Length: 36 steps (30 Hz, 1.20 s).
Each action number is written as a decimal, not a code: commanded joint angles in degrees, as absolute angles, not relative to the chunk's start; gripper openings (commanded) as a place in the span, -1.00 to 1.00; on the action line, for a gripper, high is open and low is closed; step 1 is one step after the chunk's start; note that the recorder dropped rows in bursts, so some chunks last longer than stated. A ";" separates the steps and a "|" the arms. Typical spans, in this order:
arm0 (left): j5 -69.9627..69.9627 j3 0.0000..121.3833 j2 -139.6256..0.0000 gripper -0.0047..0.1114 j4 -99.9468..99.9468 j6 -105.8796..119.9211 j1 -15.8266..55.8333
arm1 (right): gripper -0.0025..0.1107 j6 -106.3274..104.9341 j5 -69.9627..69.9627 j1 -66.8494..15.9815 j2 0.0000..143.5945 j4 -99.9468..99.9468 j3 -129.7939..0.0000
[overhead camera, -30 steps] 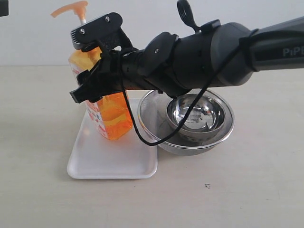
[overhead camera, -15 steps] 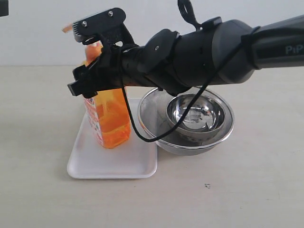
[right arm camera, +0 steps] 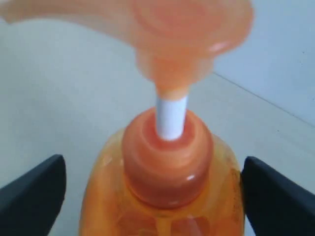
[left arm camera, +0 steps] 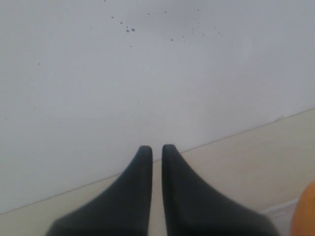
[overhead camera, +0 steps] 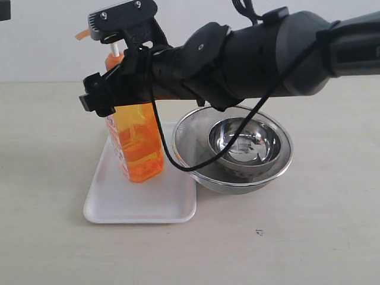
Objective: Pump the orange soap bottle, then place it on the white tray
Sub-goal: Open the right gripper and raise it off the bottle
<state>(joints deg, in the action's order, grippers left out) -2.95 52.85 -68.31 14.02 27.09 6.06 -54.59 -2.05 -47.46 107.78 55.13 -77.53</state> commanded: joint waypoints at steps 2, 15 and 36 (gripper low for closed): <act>-3.12 52.57 -68.48 -0.84 14.10 27.04 5.88 | 0.52 -54.81 2.17 -47.36 103.73 55.12 -77.90; -3.23 52.57 -68.48 -0.84 14.10 27.42 5.88 | 0.52 -53.83 16.03 -42.41 99.76 53.20 -77.79; -1.95 46.17 -74.10 -0.84 15.30 26.41 5.88 | -0.94 -38.00 32.77 -33.82 100.41 26.23 -77.79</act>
